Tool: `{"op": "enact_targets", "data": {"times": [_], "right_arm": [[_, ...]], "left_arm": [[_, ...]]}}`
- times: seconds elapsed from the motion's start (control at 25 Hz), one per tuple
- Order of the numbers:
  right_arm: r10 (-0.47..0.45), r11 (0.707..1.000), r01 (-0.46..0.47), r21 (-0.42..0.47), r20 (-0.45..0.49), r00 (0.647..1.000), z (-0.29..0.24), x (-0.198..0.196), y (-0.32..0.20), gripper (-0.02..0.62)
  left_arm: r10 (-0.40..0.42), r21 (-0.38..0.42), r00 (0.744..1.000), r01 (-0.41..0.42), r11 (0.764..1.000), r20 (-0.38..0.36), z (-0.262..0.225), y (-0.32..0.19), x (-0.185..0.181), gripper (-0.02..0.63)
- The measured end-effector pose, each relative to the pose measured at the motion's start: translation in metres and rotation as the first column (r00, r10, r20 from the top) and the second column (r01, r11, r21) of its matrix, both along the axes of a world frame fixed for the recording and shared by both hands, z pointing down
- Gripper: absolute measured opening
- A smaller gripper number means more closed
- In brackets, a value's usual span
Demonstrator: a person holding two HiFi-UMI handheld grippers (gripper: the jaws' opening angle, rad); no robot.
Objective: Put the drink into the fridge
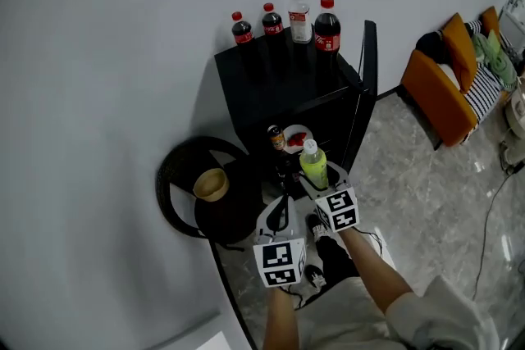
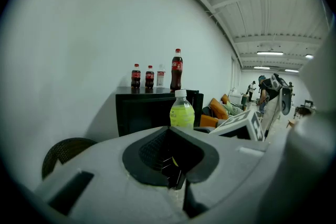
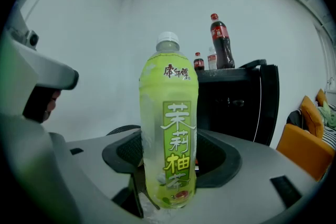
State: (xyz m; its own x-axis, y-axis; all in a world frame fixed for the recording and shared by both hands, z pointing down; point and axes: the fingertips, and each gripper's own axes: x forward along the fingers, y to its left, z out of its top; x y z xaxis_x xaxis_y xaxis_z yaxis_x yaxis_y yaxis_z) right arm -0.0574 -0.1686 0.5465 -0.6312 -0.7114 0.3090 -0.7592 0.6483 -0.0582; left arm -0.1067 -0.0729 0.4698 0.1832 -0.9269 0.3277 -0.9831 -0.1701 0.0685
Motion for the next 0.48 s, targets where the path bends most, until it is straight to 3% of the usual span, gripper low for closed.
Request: {"op": "enact_targets", "data": {"times": [0.28,0.48], "right_arm": [[0.016,0.998,-0.016,-0.061,-0.007,1.0,0.084,-0.029,-0.074,0.281],[0.059,0.998,-0.059,-0.037,0.008,0.998,0.12,-0.04,-0.129,0.279]], "left_arm": [[0.046,-0.078,0.999,-0.047,0.996,-0.005,0.056,-0.034,-0.008,0.009],[0.036,-0.058,0.999,-0.037,0.998,-0.007,0.088,-0.076,-0.021,0.009]]}}
